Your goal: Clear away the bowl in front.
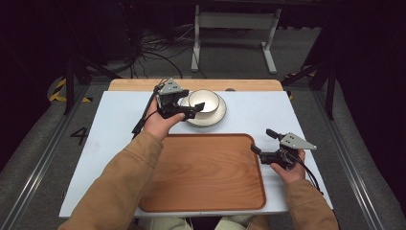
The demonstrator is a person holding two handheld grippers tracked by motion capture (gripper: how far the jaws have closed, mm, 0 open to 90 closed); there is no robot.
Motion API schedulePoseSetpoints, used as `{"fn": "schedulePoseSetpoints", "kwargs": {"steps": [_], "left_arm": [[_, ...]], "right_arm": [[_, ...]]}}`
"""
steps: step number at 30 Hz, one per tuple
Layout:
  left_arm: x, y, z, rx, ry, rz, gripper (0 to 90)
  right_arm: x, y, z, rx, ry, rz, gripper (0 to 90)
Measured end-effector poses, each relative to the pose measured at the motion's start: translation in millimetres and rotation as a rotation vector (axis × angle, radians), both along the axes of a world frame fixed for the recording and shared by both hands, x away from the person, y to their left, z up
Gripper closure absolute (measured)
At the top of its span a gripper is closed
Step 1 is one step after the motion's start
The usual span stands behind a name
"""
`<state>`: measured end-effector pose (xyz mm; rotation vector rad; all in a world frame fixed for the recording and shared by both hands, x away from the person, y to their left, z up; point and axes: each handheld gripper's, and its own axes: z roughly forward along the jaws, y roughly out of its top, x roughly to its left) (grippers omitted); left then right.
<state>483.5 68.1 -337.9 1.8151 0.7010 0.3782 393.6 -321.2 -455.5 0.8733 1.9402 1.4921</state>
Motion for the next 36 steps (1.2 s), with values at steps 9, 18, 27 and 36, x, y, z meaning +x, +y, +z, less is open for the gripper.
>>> {"fn": "schedulePoseSetpoints", "kwargs": {"steps": [9,18,27,36], "left_arm": [[17.7,-8.6,0.4,-0.035,-0.002,-0.017,23.1],[22.2,-11.2,-0.7,-0.037,-0.016,-0.024,23.1],[34.5,-10.4,-2.4,0.072,0.027,-0.079,26.0],[44.9,-15.7,-7.8,0.125,0.038,-0.173,32.5]], "right_arm": [[-0.4,0.5,0.1,-0.005,0.000,0.004,8.8],[-0.4,0.7,0.0,-0.006,-0.001,0.008,8.8],[-0.7,0.8,0.0,-0.008,-0.002,0.007,8.8],[-0.7,0.7,0.0,-0.008,-0.002,0.007,8.8]]}}
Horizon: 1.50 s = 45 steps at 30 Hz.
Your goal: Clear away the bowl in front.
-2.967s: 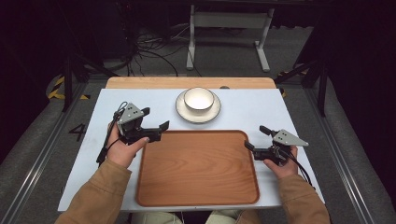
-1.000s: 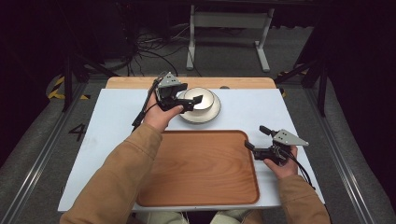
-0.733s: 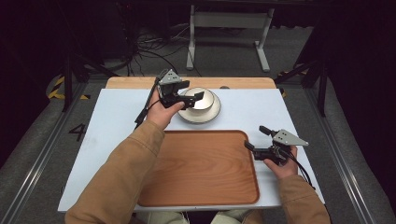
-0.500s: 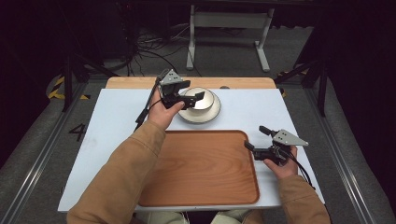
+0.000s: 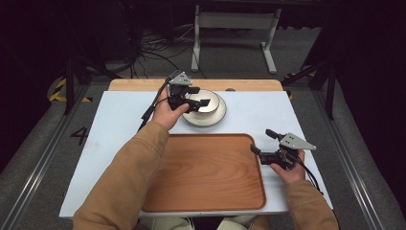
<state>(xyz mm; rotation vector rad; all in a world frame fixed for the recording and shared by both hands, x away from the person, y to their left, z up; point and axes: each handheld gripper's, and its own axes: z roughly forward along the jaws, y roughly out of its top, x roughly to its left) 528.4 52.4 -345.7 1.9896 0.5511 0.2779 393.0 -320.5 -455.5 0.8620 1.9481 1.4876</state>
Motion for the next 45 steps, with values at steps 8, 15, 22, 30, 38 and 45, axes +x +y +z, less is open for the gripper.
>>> {"fn": "schedulePoseSetpoints", "kwargs": {"steps": [8,15,22,30,38,45], "left_arm": [[8.5,-3.3,-6.2,0.121,0.078,0.069,21.9],[14.4,-4.8,-12.7,0.117,0.129,0.112,12.3],[14.9,-13.9,-19.6,0.153,0.098,0.077,14.0],[19.9,-19.5,-30.8,0.198,0.127,0.090,16.4],[21.4,-25.2,-37.9,0.216,0.133,0.058,22.2],[24.2,-31.2,-48.4,0.208,0.159,0.025,28.3]], "right_arm": [[-0.1,0.0,0.0,0.000,-0.001,-0.001,8.8],[-0.1,0.0,0.0,0.000,-0.001,-0.001,8.9],[-0.2,0.1,0.0,-0.001,-0.003,0.001,8.8],[-0.2,0.0,0.0,-0.001,-0.002,0.002,8.8],[-0.2,0.0,0.0,-0.001,-0.003,0.003,8.8],[-0.2,-0.1,0.0,0.002,-0.002,0.002,8.9]]}}
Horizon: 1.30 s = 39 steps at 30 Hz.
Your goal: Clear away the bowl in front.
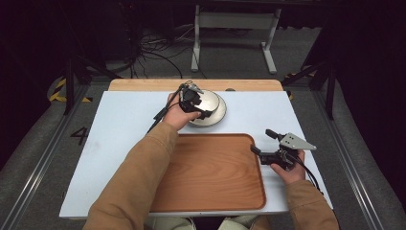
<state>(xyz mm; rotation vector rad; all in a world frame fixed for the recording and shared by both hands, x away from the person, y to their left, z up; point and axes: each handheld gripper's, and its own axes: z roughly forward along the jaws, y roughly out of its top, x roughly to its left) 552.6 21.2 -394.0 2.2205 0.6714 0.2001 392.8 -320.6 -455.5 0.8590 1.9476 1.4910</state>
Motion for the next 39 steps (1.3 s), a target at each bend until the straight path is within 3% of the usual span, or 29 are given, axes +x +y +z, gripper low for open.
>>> {"fn": "schedulePoseSetpoints", "kwargs": {"steps": [7,11,17,22,28,36,37,39], "left_arm": [[3.3,-4.7,-9.7,0.030,0.007,0.019,34.6],[3.7,-7.3,-14.1,0.056,0.027,-0.002,40.1],[2.7,-11.8,-16.8,0.074,0.023,-0.001,45.4],[3.3,-13.7,-17.9,0.111,0.003,-0.005,50.2],[0.5,-21.0,-17.6,0.209,-0.050,-0.014,56.0],[0.3,-26.1,-17.4,0.224,-0.062,-0.053,72.3],[-0.4,-28.0,-16.8,0.239,-0.088,-0.080,74.9],[0.1,-29.4,-16.7,0.245,-0.089,-0.103,78.8]], "right_arm": [[0.0,0.0,0.0,0.000,0.000,0.001,8.9],[0.0,0.1,0.1,-0.003,-0.003,0.006,8.8],[-0.1,0.1,0.1,-0.003,-0.003,0.006,8.9],[-0.3,0.2,0.0,-0.003,-0.003,0.005,8.9],[-0.2,0.2,0.0,-0.002,-0.003,0.005,9.0],[-0.5,0.2,0.0,-0.001,-0.004,0.006,9.0],[-0.5,0.1,0.0,-0.002,-0.005,0.006,9.0],[-0.6,0.1,0.0,-0.001,-0.006,0.005,9.0]]}}
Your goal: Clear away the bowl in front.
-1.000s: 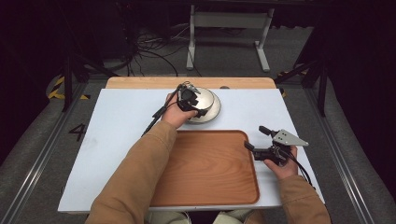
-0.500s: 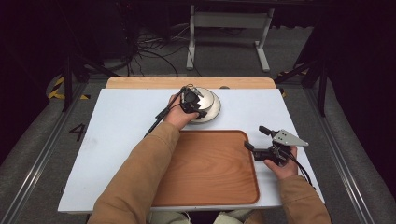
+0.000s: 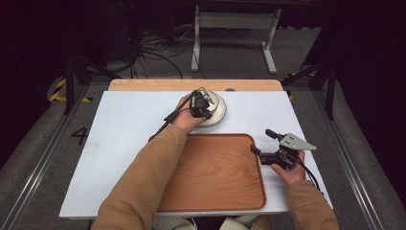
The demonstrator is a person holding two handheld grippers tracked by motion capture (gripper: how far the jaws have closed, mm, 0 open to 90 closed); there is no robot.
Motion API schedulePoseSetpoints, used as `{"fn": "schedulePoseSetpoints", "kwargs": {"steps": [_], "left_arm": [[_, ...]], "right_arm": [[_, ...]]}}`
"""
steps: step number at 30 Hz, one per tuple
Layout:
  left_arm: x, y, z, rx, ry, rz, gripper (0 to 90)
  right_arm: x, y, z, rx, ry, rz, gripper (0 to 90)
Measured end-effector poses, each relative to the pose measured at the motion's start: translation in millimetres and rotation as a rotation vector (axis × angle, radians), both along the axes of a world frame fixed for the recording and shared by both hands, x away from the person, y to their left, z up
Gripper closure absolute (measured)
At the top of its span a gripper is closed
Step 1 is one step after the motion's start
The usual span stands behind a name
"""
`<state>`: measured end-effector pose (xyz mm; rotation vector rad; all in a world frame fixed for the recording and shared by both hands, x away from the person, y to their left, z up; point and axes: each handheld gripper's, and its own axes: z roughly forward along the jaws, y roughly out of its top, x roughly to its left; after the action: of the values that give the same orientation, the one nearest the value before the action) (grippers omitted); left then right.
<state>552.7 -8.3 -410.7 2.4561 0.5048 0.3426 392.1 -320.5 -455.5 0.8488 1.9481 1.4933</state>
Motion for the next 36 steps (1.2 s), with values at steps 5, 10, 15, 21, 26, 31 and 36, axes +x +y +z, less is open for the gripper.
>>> {"fn": "schedulePoseSetpoints", "kwargs": {"steps": [5,10,15,21,26,31,36], "left_arm": [[1.9,-1.6,1.3,0.009,0.003,-0.010,82.5],[-0.2,-3.2,2.9,0.046,-0.022,-0.031,82.6],[-2.5,-4.3,5.4,0.071,-0.037,-0.032,82.6],[-4.3,-0.2,13.2,0.063,-0.034,-0.023,82.1],[-10.5,1.7,21.6,0.040,-0.035,-0.030,81.7],[-17.3,2.7,32.2,0.025,-0.052,-0.050,81.5],[-22.4,5.5,37.7,0.035,-0.062,-0.056,81.4]], "right_arm": [[-0.3,-0.4,0.0,0.001,-0.004,-0.002,9.0],[-0.2,-0.4,0.0,0.002,-0.003,-0.001,9.0],[-0.2,-0.3,0.0,0.001,-0.004,-0.001,9.0],[-0.2,-0.4,0.0,0.001,-0.004,-0.001,9.0],[-0.2,-0.4,0.0,0.001,-0.004,-0.002,9.0],[-0.2,-0.4,0.0,0.000,-0.003,-0.003,9.0],[-0.3,-0.4,0.0,0.001,-0.004,-0.004,9.0]]}}
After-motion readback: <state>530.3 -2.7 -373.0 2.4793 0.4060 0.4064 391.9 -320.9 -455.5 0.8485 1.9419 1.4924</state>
